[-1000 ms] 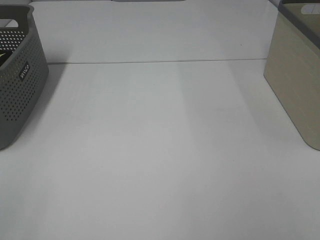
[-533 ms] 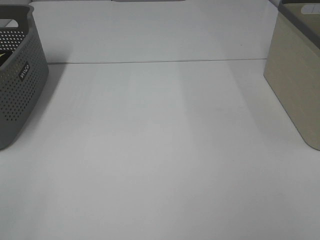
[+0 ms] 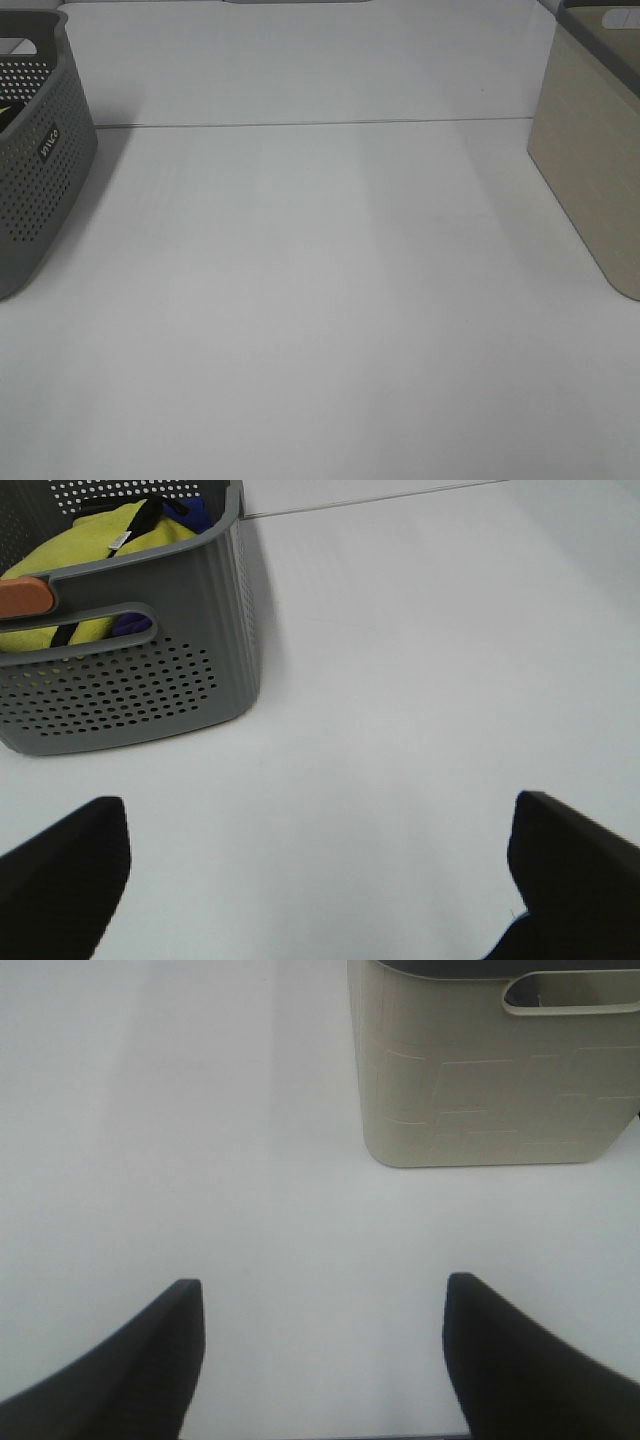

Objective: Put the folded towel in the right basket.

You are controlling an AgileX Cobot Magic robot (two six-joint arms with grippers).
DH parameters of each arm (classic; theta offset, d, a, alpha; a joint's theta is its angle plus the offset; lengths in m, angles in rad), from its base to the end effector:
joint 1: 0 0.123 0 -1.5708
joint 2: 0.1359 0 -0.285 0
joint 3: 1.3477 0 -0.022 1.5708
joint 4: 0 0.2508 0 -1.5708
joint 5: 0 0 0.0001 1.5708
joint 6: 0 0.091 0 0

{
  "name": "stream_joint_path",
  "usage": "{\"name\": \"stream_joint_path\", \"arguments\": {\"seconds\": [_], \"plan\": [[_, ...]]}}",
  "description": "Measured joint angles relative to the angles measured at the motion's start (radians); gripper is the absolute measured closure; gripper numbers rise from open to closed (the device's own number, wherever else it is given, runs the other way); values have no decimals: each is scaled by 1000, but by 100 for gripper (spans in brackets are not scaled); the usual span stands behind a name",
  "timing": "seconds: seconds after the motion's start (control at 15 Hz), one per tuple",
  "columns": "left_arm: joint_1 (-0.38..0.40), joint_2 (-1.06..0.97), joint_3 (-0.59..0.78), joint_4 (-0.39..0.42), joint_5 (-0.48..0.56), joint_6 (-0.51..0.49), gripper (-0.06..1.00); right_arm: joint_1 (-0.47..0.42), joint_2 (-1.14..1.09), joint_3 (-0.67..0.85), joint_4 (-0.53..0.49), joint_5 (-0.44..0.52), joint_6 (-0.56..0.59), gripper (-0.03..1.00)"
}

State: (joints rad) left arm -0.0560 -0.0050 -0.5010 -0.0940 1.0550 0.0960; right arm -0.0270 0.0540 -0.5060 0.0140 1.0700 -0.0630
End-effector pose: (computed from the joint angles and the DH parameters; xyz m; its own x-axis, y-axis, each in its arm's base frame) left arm -0.0061 -0.0071 0.2783 -0.4362 0.0739 -0.8968 0.1506 0.9886 0.0082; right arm 0.0025 0.0011 0.2783 -0.5061 -0.0426 -0.8614 -0.0121 0.9990 -0.0423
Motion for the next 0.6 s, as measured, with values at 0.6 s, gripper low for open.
{"name": "stream_joint_path", "arguments": {"seconds": [0.6], "plan": [[0, 0, 0, 0, 0, 0, -3, 0, -61, 0, 0, -2, 0, 32]]}}
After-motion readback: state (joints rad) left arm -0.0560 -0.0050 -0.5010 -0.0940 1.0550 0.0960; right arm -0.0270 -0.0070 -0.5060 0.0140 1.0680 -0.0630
